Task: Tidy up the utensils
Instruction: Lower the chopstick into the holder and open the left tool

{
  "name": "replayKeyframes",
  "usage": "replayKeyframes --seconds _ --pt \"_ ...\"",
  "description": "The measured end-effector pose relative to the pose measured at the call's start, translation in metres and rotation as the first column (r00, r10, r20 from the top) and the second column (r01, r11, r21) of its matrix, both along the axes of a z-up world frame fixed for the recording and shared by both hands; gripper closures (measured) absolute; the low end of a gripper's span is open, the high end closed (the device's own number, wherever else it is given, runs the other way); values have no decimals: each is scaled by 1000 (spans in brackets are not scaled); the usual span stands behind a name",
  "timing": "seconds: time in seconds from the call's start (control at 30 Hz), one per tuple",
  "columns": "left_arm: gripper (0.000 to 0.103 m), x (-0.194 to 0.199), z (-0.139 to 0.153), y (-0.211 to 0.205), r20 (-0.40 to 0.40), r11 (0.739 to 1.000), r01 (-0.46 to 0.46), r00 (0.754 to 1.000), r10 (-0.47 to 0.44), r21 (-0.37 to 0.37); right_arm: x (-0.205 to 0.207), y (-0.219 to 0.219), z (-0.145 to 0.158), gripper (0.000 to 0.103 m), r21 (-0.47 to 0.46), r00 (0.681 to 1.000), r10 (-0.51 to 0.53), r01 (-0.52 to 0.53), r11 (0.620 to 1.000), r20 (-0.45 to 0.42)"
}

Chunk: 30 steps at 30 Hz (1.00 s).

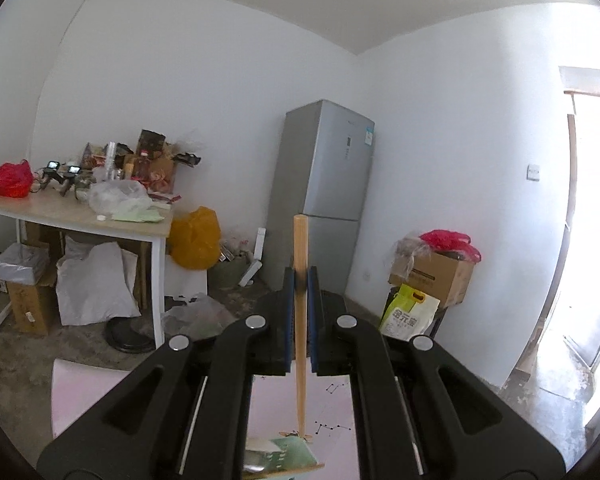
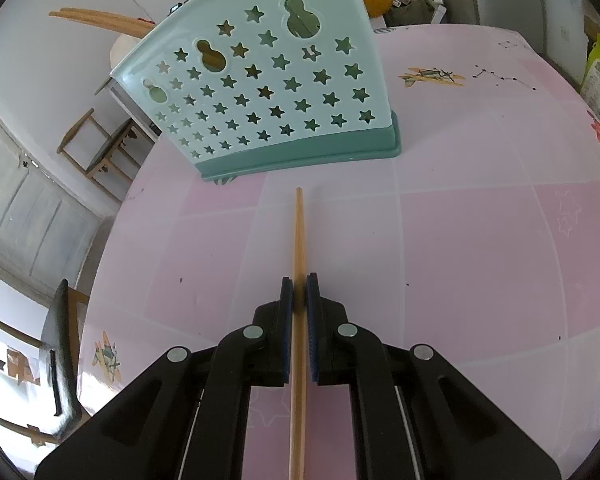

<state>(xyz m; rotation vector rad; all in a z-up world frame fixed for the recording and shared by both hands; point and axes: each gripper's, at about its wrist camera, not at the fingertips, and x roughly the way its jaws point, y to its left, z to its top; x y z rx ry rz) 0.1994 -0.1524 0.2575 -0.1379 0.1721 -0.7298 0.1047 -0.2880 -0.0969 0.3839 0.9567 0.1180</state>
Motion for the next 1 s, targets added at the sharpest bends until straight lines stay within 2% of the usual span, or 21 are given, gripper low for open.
replayKeyframes --seconds 0.2,0.4,0.5,0.57,0.73,0.9,1.0 --pt "98 23 -41 -32 -20 996 -29 999 31 84 0 -1 0 96 11 1000 -2 2 1000 -3" --pt "98 51 -88 -40 -105 992 -35 993 47 120 0 -2 0 96 13 1000 1 -1 1000 -4" --pt "96 52 -103 -35 -140 991 -25 989 44 132 -1 -2 -1 96 13 1000 2 -2 1000 -3" --pt "81 50 -106 -26 -152 992 -20 988 38 121 -1 -2 -1 96 14 1000 2 -2 1000 -2" --pt "63 21 -107 5 -118 994 -27 992 40 109 -2 -2 -1 96 10 1000 5 -5 1000 0" --pt "55 -18 -119 46 -114 990 -44 992 60 137 0 0 0 96 -16 1000 29 -29 999 -6" --pt "49 -43 -139 75 -147 980 -87 982 114 181 1 1 0 96 -22 999 35 -35 999 -9"
